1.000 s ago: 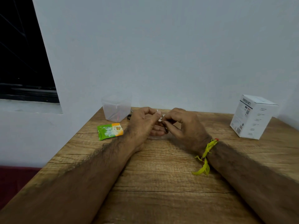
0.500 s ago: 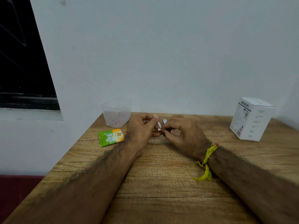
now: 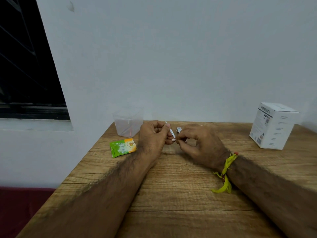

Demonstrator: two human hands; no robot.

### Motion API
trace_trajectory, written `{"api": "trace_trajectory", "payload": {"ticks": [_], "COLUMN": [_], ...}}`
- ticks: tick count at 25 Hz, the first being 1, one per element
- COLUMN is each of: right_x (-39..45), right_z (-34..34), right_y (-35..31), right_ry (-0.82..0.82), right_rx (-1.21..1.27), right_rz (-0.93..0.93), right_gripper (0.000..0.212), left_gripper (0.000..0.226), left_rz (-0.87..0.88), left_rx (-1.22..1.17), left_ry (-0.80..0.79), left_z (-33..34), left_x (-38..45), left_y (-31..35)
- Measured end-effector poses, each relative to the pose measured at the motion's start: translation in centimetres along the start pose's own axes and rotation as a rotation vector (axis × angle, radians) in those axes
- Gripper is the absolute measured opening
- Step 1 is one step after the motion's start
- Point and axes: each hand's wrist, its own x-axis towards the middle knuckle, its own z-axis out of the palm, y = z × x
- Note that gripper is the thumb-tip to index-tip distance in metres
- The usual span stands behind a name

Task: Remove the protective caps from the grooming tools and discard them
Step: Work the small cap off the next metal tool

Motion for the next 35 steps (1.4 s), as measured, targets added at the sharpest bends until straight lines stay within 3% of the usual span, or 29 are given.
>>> {"api": "trace_trajectory", "payload": {"ticks": [7, 9, 12, 18, 23, 30, 35], "right_x": [-0.1, -0.1, 0.2, 0.6, 0.5, 0.5, 0.7], "right_z": [0.0, 0.3, 0.7, 1.2, 1.0, 1.1, 0.9], "right_y": [-0.2, -0.2, -0.9, -0.8, -1.2, -1.4, -1.2], "right_ry": [-0.021, 0.066, 0.219, 0.256, 0.185, 0.107, 0.374], "right_rx": [-0.142, -0.050, 0.281, 0.617, 0.690, 0.360, 0.324], "right_rz": [-0.018, 0.110, 0.467, 0.812, 0.787, 0.537, 0.564], "right_gripper": [0.010, 0.012, 0.009, 0.011, 0.010, 0.009, 0.012], "left_gripper": [0.017, 0.017, 0.015, 0.004, 0.004, 0.009, 0.003], "left_rz": [0.010, 0.026, 0.049, 0.042, -0.036, -0.109, -0.050], "left_rx": [0.006, 0.001, -0.030, -0.072, -0.135, -0.132, -0.002], "left_ry": [0.095, 0.092, 0.043, -0.030, -0.082, 0.011, -0.056], "left_z": [-0.3, -0.3, -0.4, -0.5, 0.0, 0.3, 0.8], "left_x": [0.3, 0.2, -0.1, -0.2, -0.5, -0.5, -1.2], "left_y": [0.0, 0.1, 0.3, 0.7, 0.8, 0.5, 0.8]}}
